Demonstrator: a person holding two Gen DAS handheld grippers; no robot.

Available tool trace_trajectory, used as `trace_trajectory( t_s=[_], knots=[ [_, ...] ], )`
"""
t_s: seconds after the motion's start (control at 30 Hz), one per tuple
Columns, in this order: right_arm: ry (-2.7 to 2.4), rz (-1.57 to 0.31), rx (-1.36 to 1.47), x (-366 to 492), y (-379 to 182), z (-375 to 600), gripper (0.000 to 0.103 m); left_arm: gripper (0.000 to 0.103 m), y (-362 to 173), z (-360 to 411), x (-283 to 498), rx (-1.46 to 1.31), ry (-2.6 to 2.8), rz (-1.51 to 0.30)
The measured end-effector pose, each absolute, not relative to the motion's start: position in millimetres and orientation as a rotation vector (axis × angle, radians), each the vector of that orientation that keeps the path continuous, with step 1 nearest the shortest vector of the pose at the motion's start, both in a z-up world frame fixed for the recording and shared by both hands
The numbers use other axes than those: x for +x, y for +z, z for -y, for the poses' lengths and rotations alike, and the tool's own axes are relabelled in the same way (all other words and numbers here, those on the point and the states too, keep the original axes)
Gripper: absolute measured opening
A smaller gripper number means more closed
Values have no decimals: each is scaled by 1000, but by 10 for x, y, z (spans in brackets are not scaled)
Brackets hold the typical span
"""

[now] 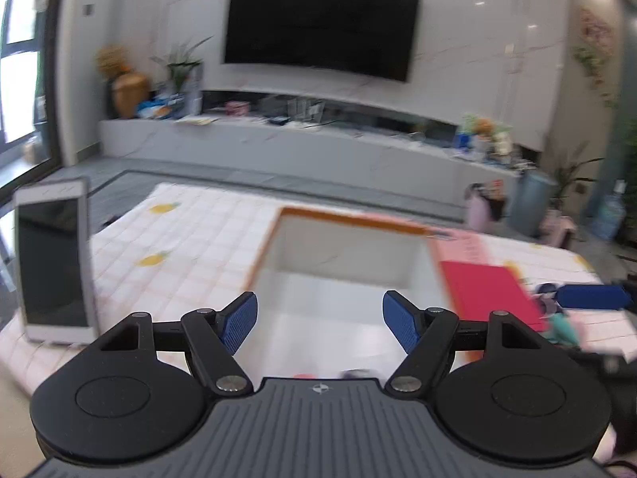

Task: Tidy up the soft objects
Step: 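Move both grippers back toward the teal plush backpack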

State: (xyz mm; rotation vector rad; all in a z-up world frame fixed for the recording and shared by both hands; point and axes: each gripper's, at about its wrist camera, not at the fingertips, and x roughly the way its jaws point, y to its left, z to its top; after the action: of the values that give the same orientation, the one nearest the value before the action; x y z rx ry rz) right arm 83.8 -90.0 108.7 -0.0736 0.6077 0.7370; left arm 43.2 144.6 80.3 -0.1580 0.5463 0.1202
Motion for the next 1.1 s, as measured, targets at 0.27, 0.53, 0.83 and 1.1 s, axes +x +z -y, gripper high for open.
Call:
trace_trajectory(
  t_s=[0.27,0.53,0.83,1.1],
  knots=[
    [500,-585,-42,833,1322,1833,101,85,1041,-844,509,-127,-48,-513],
    [239,-734,-11,1177,805,2659,101,85,873,-149,702,-109,-202,-571],
    [80,-950,138,1634,27,3165,101,85,431,401,707,-35,-227,-579],
    [29,-1092,177,1905,-414,3198,101,85,0,607,778,-5,-310,-642]
  ],
)
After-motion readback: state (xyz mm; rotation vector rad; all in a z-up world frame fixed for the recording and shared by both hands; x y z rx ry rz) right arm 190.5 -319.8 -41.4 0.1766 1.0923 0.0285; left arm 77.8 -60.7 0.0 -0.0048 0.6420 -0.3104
